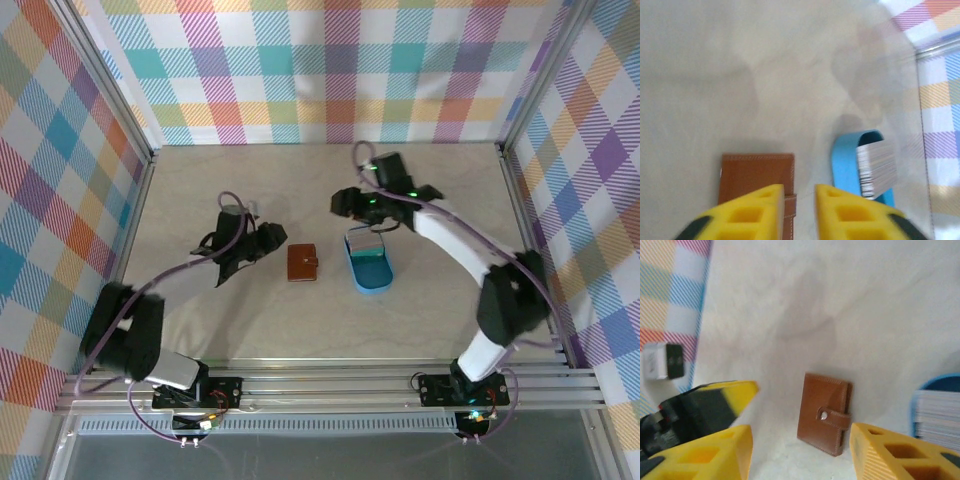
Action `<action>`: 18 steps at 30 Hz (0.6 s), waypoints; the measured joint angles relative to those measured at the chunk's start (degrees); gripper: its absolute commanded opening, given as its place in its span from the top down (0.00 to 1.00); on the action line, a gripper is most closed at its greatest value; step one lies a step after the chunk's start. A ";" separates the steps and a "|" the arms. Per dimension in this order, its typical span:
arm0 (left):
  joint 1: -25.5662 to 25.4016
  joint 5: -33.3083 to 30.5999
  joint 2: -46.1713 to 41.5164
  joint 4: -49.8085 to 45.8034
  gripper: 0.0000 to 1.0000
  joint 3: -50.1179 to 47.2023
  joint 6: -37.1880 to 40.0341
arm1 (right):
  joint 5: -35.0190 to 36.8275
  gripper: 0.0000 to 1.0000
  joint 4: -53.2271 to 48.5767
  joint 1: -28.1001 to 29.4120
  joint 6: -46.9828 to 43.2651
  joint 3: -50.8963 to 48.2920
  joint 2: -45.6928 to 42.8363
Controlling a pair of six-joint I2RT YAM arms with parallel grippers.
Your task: Put the credit cards into the card holder
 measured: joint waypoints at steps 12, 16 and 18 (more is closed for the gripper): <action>2.36 -27.98 -18.95 -3.93 0.00 -9.33 22.29 | 6.54 0.01 21.53 -20.59 -20.41 -28.89 -16.11; 3.43 -34.84 -17.25 -1.36 0.00 -14.56 28.15 | 10.45 0.02 29.53 -26.34 -23.23 -37.53 -16.26; 4.24 -36.48 -15.41 2.51 0.00 -17.33 30.27 | 11.47 0.03 34.32 -27.19 -24.22 -41.51 -15.89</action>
